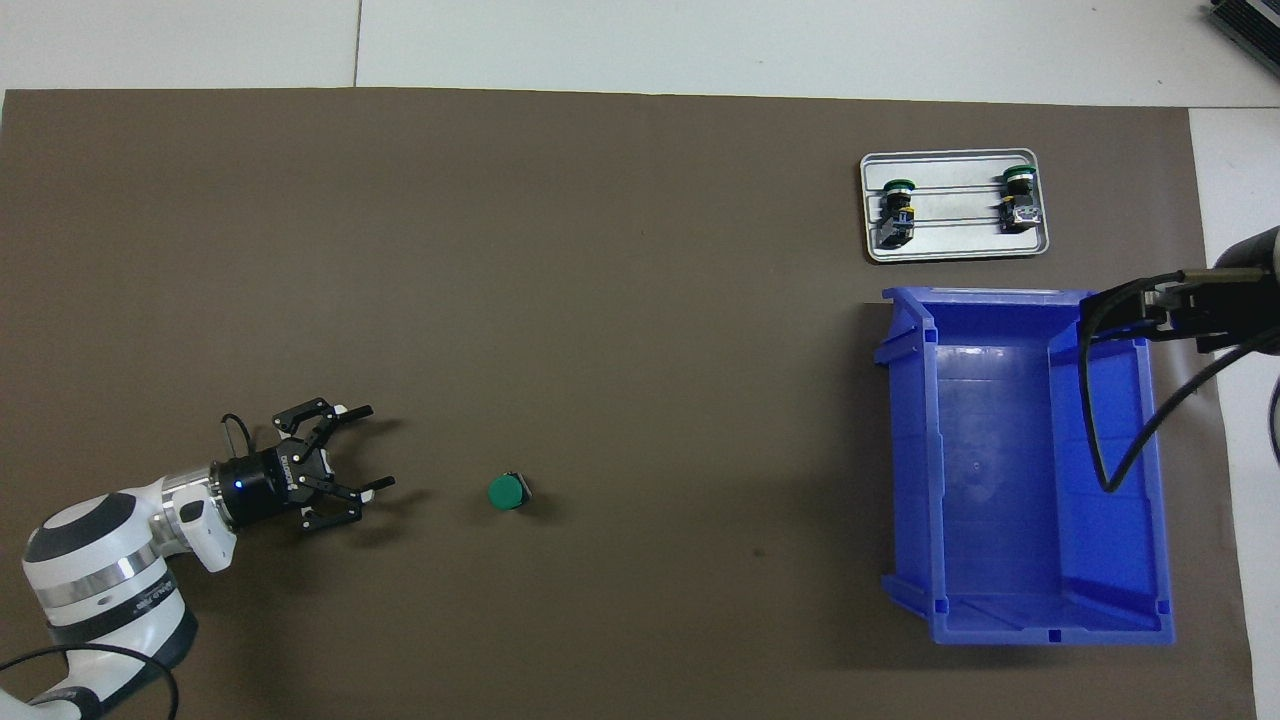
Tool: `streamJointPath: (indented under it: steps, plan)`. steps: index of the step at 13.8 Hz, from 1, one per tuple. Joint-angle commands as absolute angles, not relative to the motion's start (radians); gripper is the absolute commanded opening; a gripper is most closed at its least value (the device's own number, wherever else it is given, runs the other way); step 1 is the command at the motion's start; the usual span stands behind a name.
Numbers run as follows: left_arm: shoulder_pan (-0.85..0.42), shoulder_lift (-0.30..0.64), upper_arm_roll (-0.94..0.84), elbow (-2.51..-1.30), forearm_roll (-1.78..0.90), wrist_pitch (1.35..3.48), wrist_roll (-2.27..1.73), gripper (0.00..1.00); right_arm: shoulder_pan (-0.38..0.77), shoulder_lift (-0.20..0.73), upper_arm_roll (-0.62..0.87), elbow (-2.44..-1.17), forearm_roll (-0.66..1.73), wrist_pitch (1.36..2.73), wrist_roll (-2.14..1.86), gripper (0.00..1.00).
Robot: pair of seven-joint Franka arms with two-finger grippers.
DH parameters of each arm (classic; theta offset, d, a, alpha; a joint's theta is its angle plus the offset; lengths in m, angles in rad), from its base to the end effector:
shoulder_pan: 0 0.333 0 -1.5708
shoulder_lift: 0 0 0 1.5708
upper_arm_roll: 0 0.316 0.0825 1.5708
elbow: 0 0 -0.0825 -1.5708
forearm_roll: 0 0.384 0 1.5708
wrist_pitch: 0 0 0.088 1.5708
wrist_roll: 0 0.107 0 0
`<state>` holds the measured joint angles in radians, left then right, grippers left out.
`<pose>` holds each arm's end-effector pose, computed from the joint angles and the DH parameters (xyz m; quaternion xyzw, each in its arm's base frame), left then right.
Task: Place and press button with both arms
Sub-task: 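Retract the left gripper away from the part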
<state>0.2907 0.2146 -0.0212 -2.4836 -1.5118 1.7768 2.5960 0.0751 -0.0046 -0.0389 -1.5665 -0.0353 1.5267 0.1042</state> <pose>0.4366 0.0304 0.2133 0.6467 -0.4293 0.4908 0.3956 0.5483 0.0159 0.6253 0.9991 -0.0344 -0.0163 0.0187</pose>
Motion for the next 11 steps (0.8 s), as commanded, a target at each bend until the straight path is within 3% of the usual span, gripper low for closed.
streamJointPath:
  steps: [1,5,8,11]
  plan:
    - [0.354,0.212,-0.026,-2.299,-1.373,1.747,2.345,0.96,0.069,-0.014,-0.037,-1.572,-0.023,1.516,0.080,1.00]
    - [0.359,0.206,-0.026,-2.044,-1.234,1.704,1.900,0.96,0.069,-0.014,-0.037,-1.571,-0.023,1.516,0.081,1.00]
    - [0.322,0.109,-0.038,-1.899,-1.042,1.671,1.475,0.96,0.069,-0.014,-0.037,-1.571,-0.023,1.516,0.081,1.00]
    - [0.258,0.023,-0.040,-1.835,-0.874,1.595,1.190,0.96,0.069,-0.014,-0.037,-1.571,-0.023,1.516,0.081,1.00]
